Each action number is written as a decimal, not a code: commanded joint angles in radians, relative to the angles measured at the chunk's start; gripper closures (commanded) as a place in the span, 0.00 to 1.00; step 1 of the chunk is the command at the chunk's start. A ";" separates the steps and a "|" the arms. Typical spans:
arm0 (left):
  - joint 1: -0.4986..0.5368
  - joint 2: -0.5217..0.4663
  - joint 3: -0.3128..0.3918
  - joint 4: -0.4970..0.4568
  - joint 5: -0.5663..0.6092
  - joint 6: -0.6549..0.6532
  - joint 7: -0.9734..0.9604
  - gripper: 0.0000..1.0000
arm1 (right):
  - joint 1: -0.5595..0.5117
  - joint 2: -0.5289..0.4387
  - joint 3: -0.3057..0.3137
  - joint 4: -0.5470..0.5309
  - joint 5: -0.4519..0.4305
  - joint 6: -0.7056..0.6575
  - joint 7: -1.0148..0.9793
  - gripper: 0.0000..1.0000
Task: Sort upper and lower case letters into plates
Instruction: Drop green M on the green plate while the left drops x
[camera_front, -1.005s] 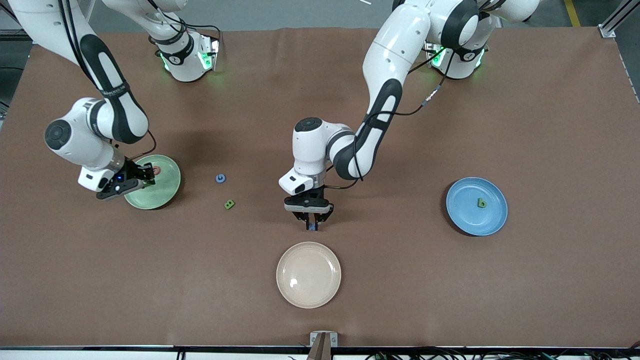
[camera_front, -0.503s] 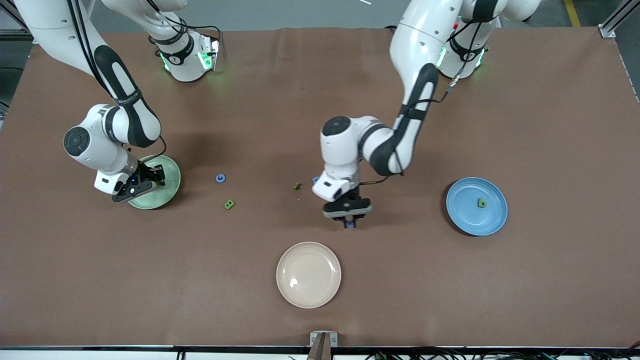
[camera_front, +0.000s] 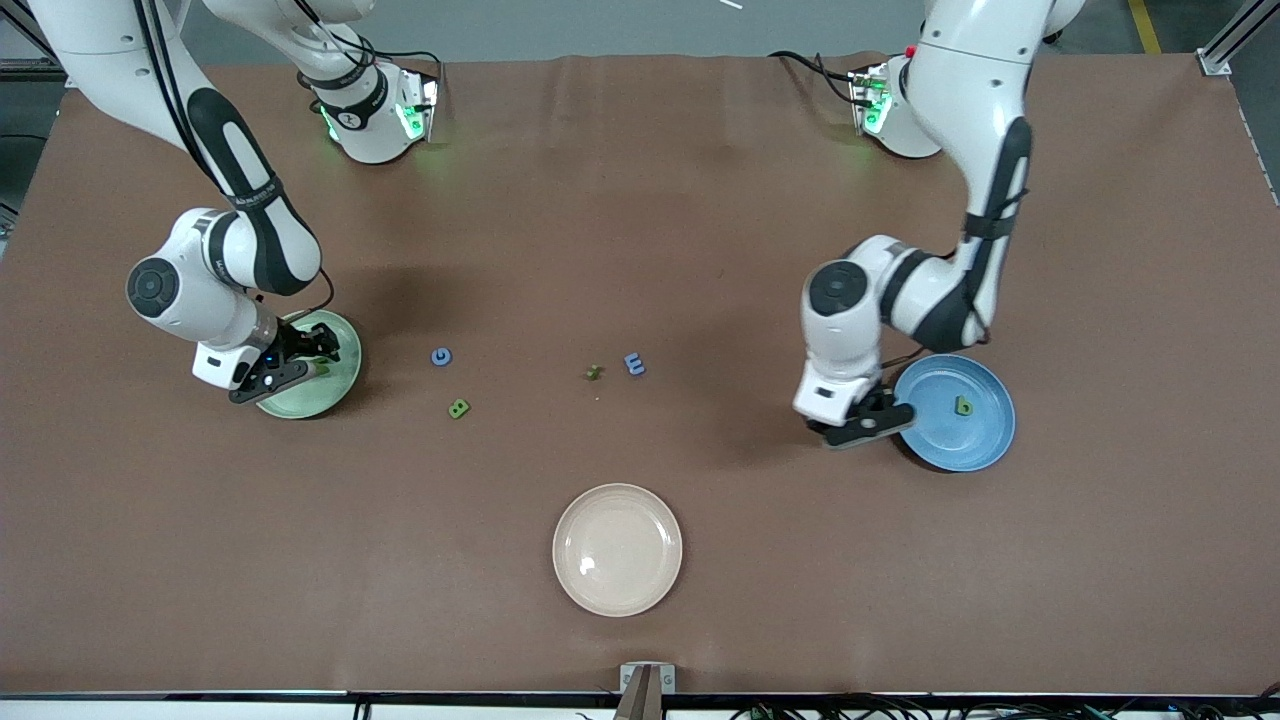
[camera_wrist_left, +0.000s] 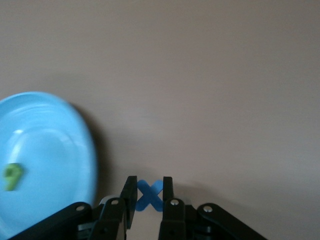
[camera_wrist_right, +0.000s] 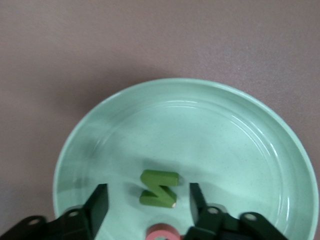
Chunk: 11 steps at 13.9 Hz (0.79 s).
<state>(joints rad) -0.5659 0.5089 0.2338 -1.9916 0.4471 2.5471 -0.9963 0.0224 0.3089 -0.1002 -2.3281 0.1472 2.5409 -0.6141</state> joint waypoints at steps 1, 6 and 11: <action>0.076 -0.099 -0.010 -0.140 -0.005 0.007 0.067 0.99 | 0.034 -0.070 0.002 0.036 0.015 -0.100 0.072 0.03; 0.156 -0.102 -0.011 -0.188 -0.005 0.007 0.065 0.68 | 0.174 -0.053 0.002 0.157 0.015 -0.169 0.538 0.03; 0.135 -0.145 -0.034 -0.156 -0.004 -0.125 0.080 0.00 | 0.313 0.074 0.002 0.280 0.018 -0.159 1.023 0.03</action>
<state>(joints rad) -0.4139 0.4154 0.2234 -2.1658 0.4471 2.5316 -0.9351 0.2961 0.3141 -0.0902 -2.1150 0.1493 2.3843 0.2530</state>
